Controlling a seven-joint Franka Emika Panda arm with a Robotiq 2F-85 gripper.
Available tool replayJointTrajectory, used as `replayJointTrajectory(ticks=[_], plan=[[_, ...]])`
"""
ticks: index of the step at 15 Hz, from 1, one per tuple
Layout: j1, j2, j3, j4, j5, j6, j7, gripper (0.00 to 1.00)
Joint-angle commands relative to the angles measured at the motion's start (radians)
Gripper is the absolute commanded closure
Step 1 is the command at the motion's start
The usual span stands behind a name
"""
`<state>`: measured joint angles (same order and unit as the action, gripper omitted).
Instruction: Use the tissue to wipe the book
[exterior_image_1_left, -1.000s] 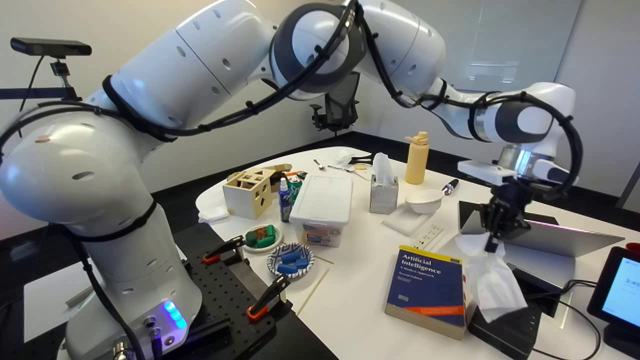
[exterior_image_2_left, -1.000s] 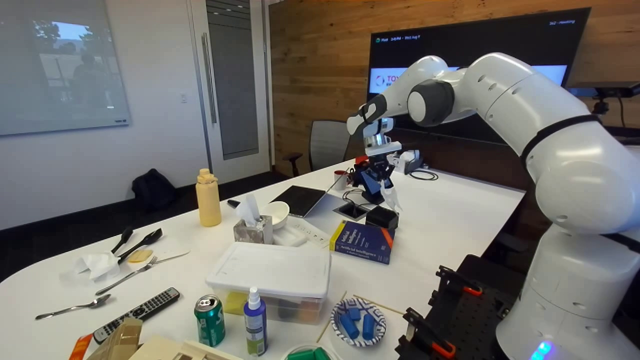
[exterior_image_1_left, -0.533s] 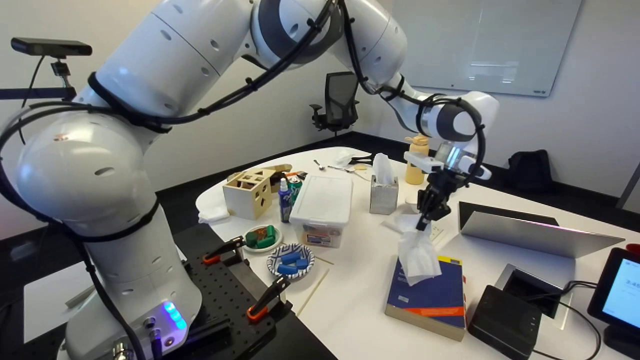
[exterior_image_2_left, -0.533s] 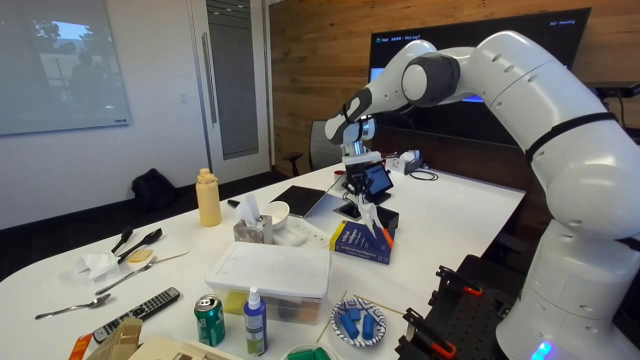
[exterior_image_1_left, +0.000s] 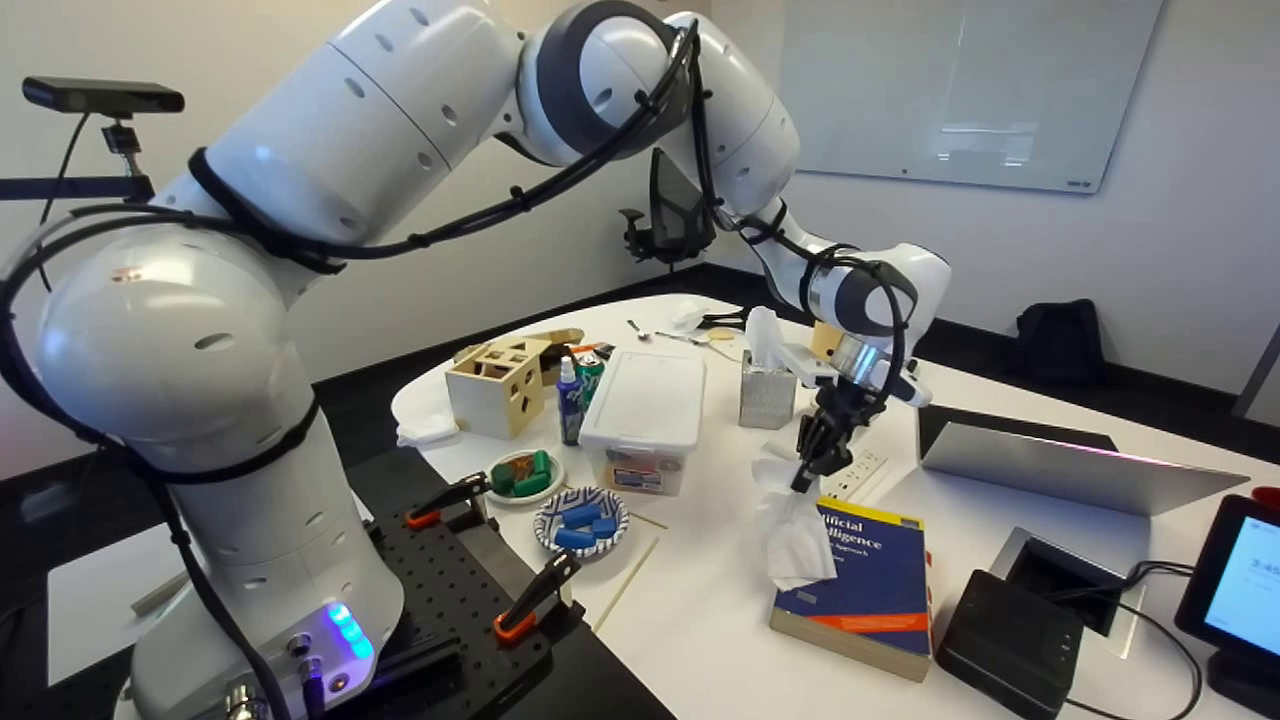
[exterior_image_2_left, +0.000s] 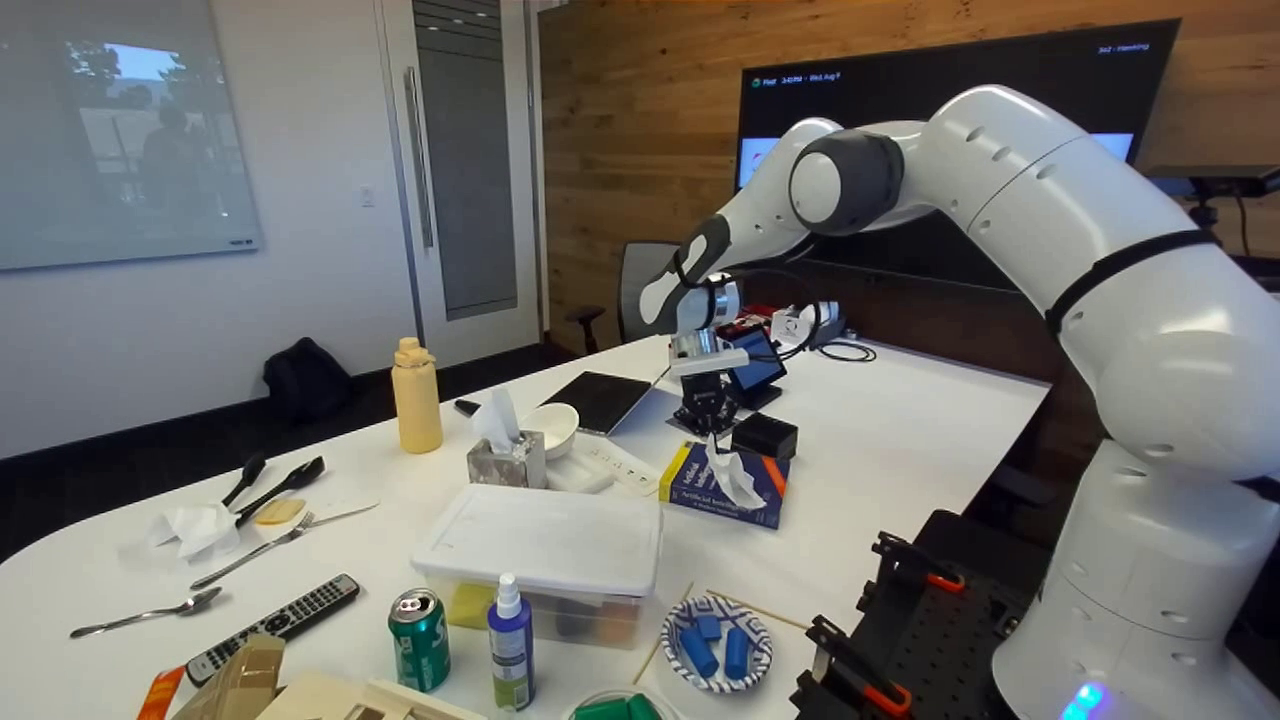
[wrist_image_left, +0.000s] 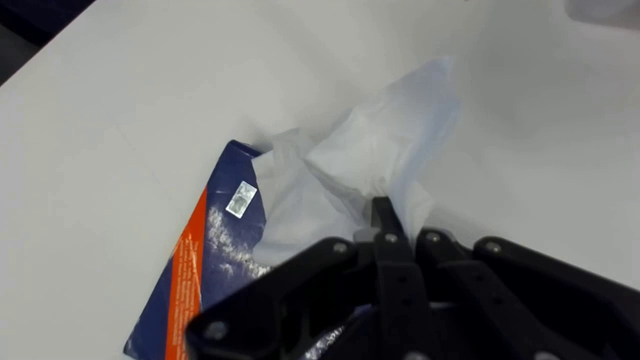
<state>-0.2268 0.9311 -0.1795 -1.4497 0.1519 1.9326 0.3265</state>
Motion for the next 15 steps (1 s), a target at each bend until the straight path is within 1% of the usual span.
replayJointTrajectory(ticks=[1, 5, 11, 15], plan=[[-0.002, 0.035, 0.0, 0.065, 0.047, 0.033, 0.077, 1.0], [-0.003, 0.097, 0.008, 0.163, 0.088, 0.059, 0.138, 1.0], [-0.01, 0.225, -0.008, 0.393, 0.08, 0.054, 0.237, 1.0], [-0.053, 0.288, -0.04, 0.516, 0.054, 0.054, 0.267, 1.0]])
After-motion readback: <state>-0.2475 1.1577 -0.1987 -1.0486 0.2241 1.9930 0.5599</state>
